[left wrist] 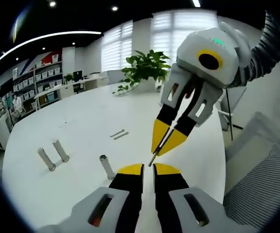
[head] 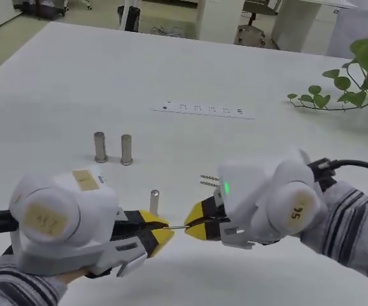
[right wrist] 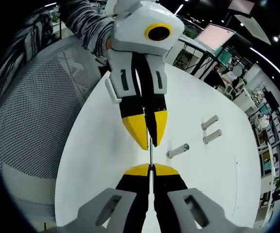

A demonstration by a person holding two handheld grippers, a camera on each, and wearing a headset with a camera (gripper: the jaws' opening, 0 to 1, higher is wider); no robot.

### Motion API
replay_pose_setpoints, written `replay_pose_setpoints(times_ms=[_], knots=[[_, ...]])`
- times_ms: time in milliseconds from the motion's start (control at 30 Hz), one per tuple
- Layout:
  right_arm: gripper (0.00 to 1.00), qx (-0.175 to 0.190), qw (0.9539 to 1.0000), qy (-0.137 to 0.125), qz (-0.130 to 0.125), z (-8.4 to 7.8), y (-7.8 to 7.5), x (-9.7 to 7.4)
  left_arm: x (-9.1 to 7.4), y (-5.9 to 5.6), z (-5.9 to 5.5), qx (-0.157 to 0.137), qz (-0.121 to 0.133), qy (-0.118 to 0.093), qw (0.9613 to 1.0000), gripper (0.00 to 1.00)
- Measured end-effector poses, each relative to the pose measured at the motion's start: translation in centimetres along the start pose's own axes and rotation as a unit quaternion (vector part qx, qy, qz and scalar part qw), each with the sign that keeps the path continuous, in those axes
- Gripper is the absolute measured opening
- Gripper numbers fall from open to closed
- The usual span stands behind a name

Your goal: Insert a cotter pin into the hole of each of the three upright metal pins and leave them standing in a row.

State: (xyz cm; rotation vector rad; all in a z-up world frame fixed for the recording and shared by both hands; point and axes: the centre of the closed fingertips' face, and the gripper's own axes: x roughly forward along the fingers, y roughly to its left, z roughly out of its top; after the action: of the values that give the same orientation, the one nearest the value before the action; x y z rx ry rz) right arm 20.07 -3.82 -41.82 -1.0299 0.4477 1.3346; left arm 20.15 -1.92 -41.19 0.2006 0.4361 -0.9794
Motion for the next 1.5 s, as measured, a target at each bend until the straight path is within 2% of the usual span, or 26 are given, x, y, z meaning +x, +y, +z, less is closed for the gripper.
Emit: replay_pose_setpoints(times_ms=[100,167,300,400,467,633,733,1133,1500], knots=[[0.00,0.008,0.9998,0.005,-0.016,-0.4,-0.8,0.0,-0.1,0.7,0.0,-0.003,0.010,-0.002,0.9999,0.09],[0.00,0.016,0.9994,0.012,-0.028,-0.8,-1.4,0.0,-0.2,1.4,-0.2,0.000,0.027,0.001,0.9996,0.11],[0.00,0.035,0.9979,0.016,-0.051,-1.3,-2.7,0.3,-0.3,2.6,-0.1,-0.015,0.054,-0.012,0.9984,0.13],[0.00,0.046,0.9966,0.025,-0.063,-1.9,-3.4,0.7,-0.3,3.9,-0.1,-0.018,0.089,-0.019,0.9957,0.15],[0.00,0.055,0.9956,0.030,-0.069,-2.3,-3.8,1.2,-0.2,4.5,-0.2,-0.026,0.106,-0.024,0.9937,0.16],[0.00,0.082,0.9929,0.038,-0.078,-3.0,-4.5,2.1,0.5,5.5,-1.0,-0.043,0.127,-0.019,0.9909,0.18],[0.00,0.089,0.9920,0.040,-0.080,-3.3,-4.6,2.5,0.9,6.0,-1.4,-0.042,0.143,-0.015,0.9888,0.20],[0.00,0.113,0.9891,0.047,-0.082,-3.6,-5.0,3.7,3.4,6.8,-3.2,-0.062,0.157,0.008,0.9855,0.18],[0.00,0.111,0.9902,0.048,-0.070,-3.1,-4.7,4.6,4.7,7.4,-4.3,-0.100,0.157,0.010,0.9825,0.14]])
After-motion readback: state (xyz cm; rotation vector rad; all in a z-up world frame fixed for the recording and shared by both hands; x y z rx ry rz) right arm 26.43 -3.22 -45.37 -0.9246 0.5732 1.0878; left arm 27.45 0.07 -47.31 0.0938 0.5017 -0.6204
